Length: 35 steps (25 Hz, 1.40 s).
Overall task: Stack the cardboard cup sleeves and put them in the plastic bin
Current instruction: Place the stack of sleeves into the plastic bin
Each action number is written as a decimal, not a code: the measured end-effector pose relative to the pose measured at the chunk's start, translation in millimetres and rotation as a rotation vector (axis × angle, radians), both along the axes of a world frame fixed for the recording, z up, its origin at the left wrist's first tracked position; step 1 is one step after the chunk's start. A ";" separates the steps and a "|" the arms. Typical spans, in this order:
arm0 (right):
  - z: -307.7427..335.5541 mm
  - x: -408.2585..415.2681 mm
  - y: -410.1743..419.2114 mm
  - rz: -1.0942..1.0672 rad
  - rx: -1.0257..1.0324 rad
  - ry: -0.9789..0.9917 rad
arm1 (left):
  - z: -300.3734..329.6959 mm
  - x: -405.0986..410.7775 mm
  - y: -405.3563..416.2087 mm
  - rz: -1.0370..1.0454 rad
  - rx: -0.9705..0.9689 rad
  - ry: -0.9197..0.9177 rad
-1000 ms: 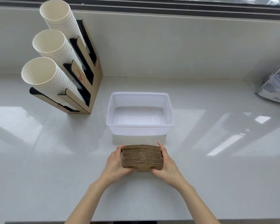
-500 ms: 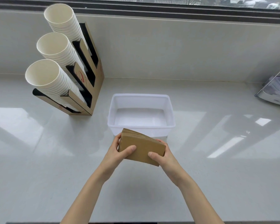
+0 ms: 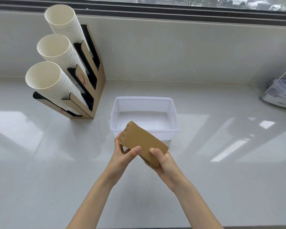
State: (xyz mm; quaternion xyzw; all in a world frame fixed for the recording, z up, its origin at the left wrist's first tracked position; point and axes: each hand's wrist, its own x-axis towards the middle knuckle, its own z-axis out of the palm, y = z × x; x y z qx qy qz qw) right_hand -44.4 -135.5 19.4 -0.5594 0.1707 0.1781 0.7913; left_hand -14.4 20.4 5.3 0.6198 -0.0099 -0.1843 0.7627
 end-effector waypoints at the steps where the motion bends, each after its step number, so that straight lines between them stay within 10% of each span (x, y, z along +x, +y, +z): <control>1: 0.5 -0.4 3.1 -0.003 0.006 0.009 | 0.7 1.1 -1.6 0.022 -0.016 0.001; 15: 31.3 32.7 -3.4 0.236 -0.329 -0.138 | 23.7 27.3 9.0 -0.032 0.217 -0.085; 35: 43.7 96.0 -13.2 0.300 -0.210 -0.144 | 42.7 102.7 4.9 -0.081 0.182 -0.045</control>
